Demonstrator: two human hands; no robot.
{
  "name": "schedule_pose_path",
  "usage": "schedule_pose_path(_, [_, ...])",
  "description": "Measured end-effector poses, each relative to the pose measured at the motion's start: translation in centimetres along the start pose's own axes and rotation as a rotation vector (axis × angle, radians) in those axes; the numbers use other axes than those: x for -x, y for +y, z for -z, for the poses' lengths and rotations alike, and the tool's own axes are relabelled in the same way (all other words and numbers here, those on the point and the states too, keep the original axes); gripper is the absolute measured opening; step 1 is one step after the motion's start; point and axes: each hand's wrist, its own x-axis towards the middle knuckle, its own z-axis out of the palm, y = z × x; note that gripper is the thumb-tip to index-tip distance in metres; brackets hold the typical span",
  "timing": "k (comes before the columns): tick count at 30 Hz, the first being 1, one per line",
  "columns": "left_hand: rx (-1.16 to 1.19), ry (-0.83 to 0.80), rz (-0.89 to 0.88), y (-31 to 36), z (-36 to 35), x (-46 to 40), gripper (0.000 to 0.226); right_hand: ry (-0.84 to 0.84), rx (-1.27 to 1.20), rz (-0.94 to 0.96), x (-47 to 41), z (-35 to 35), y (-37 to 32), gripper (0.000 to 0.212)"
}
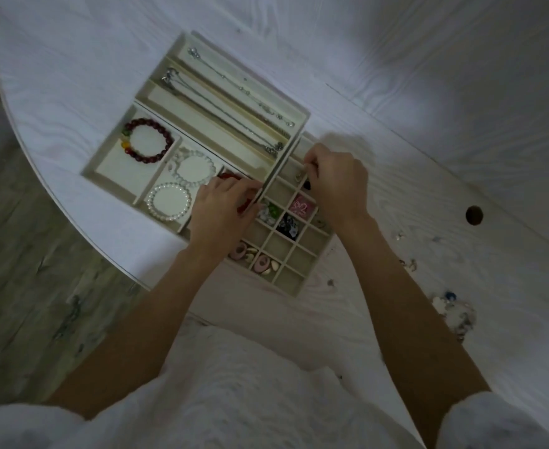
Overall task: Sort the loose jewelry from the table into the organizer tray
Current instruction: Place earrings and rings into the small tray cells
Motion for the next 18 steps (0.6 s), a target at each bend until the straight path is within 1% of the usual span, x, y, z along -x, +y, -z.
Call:
schedule_pose_path(2, [0.000, -0.003, 0.005, 0.1, 0.0, 0.0, 0.027, 0.088, -0.048, 0.010, 0.4, -0.1, 0.5, 0.014])
schedule_pose_path(4, [0.003, -0.002, -0.003, 0.1, 0.0, 0.1, 0.028, 0.116, -0.060, 0.040, 0.4, -0.6, 0.7, 0.007])
schedule_pose_path(7, [0.003, 0.004, -0.010, 0.2, 0.0, 0.1, 0.028, 0.058, 0.001, 0.088, -0.2, -1.2, 0.6, 0.008])
schedule_pose_path(11, [-0.003, 0.010, -0.007, 0.1, -0.1, 0.1, 0.029, 0.012, 0.165, 0.152, -1.2, -1.8, -0.3, 0.015])
schedule_pose_path(14, [-0.003, 0.010, -0.008, 0.0, -0.2, 0.1, 0.028, -0.010, 0.277, 0.194, -1.6, -2.1, -1.0, 0.006])
schedule_pose_path(15, [-0.002, 0.009, -0.008, 0.0, -0.3, 0.1, 0.028, -0.010, 0.291, 0.220, -1.7, -2.3, -1.0, 0.002])
schedule_pose_path(18, [-0.010, 0.005, -0.015, -0.1, -0.3, 0.1, 0.029, 0.013, 0.251, 0.322, -1.9, -2.9, -0.8, 0.009])
